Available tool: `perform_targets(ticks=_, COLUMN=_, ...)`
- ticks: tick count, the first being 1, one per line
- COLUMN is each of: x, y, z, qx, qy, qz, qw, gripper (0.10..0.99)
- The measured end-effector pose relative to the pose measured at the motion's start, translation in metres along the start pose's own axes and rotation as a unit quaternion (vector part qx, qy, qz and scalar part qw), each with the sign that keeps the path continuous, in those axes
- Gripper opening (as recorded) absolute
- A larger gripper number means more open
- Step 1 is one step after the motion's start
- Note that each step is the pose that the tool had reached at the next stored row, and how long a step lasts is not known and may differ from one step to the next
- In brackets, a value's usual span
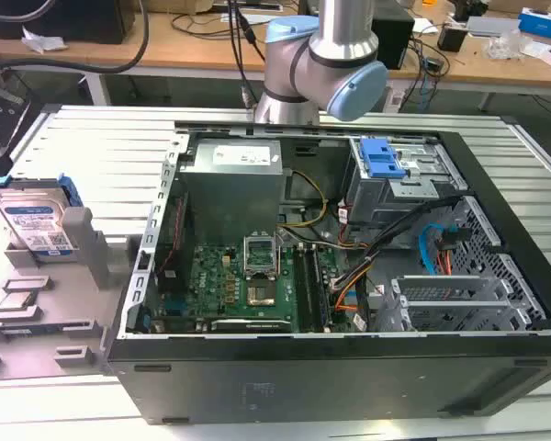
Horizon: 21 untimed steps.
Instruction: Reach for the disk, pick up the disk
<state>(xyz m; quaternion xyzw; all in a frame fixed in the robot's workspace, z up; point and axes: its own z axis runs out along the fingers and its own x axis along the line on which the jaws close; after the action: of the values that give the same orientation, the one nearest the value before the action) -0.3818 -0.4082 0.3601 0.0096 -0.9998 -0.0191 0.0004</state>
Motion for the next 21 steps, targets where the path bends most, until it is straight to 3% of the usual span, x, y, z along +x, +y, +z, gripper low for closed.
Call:
perform_targets(ticks=4, x=0.0000, y=0.0001, z=0.0000, qx=0.0001, qy=0.0016, qz=-0.043, qw=0.9991, gripper=0.106)
perform_targets(ticks=6, x=0.0000, y=0.0001, z=0.0000, qx=0.0001, qy=0.0030, qz=-0.080, qw=0.9968, gripper=0.106)
perform_targets(ticks=7, x=0.0000, y=0.0001, z=0.0000, qx=0.0001, qy=0.0038, qz=-0.100, qw=0.9949, gripper=0.106)
perform_targets(ticks=9, x=0.0000, y=0.0001, z=0.0000, qx=0.0001, qy=0.0046, qz=-0.120, qw=0.9928, gripper=0.106)
perform_targets(ticks=12, x=0.0000, y=0.0001, z=0.0000, qx=0.0001, qy=0.0061, qz=-0.160, qw=0.9872, gripper=0.106)
perform_targets(ticks=17, x=0.0000, y=0.0001, z=0.0000, qx=0.0001, qy=0.0074, qz=-0.194, qw=0.9810, gripper=0.106)
perform_targets(ticks=20, x=0.0000, y=0.0001, z=0.0000, qx=0.0001, qy=0.0089, qz=-0.234, qw=0.9722, gripper=0.106)
perform_targets(ticks=21, x=0.0000, y=0.0001, z=0.0000, qx=0.0001, qy=0.0091, qz=-0.240, qw=0.9708, gripper=0.106)
